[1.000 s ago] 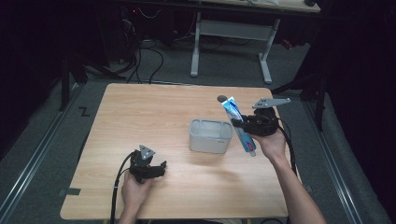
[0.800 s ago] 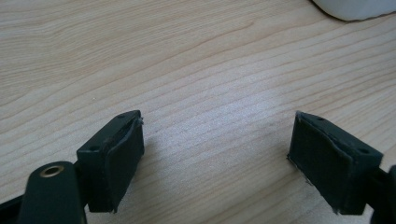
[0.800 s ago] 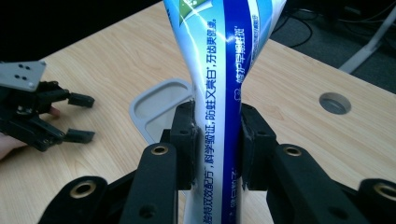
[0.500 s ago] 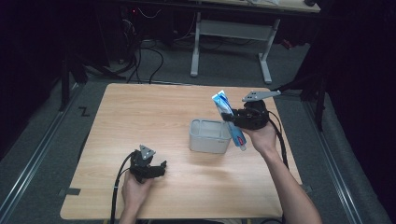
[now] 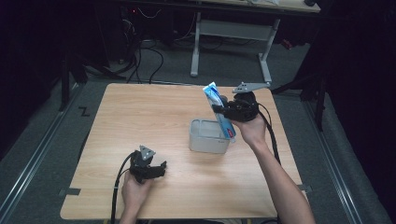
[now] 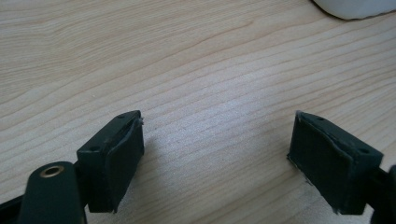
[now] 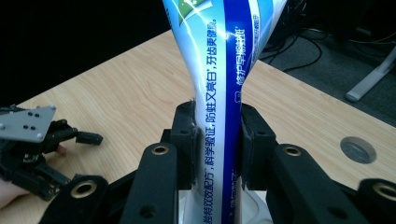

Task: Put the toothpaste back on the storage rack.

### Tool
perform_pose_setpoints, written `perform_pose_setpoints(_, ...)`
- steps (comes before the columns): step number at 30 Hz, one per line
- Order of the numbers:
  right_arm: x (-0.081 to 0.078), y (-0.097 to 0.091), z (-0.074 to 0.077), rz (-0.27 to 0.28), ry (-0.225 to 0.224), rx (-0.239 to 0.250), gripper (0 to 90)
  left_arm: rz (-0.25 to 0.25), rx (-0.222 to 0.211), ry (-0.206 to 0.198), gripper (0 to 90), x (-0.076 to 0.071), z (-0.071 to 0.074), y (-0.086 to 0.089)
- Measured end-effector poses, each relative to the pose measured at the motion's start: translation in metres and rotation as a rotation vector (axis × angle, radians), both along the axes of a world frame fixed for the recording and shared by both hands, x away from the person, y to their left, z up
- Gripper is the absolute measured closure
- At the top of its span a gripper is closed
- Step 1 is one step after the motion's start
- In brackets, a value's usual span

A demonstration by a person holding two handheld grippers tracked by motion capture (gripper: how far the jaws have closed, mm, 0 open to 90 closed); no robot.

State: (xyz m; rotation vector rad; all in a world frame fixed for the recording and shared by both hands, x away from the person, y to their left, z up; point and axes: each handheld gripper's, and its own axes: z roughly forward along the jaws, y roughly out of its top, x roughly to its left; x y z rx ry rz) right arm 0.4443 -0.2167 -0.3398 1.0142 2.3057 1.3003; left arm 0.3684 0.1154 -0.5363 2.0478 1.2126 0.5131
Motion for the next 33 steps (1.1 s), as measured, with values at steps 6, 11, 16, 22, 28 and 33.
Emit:
perform_pose_setpoints(6,0.01,0.009,-0.002,-0.01,-0.006,0.012,71.2,0.0,0.0,0.0,18.3,0.0,0.0,0.0)
perform_pose_setpoints(11,0.016,0.013,-0.002,-0.03,-0.004,0.019,71.1,-0.001,0.001,-0.001,18.3,0.0,0.0,0.0)
perform_pose_setpoints(16,0.021,0.023,0.004,-0.039,-0.025,-0.019,71.0,-0.004,0.001,0.001,18.3,0.0,0.0,0.0)
perform_pose_setpoints(22,0.032,0.03,0.001,-0.068,-0.012,-0.024,71.0,-0.009,0.0,0.001,18.3,-0.001,0.0,0.0)
perform_pose_setpoints(28,0.036,0.036,0.0,-0.068,-0.015,-0.036,70.7,-0.01,0.001,0.001,18.3,-0.001,0.0,0.0)
perform_pose_setpoints(33,0.039,0.041,-0.004,-0.056,-0.01,-0.046,70.7,-0.008,0.002,0.003,18.4,-0.001,0.0,0.0)
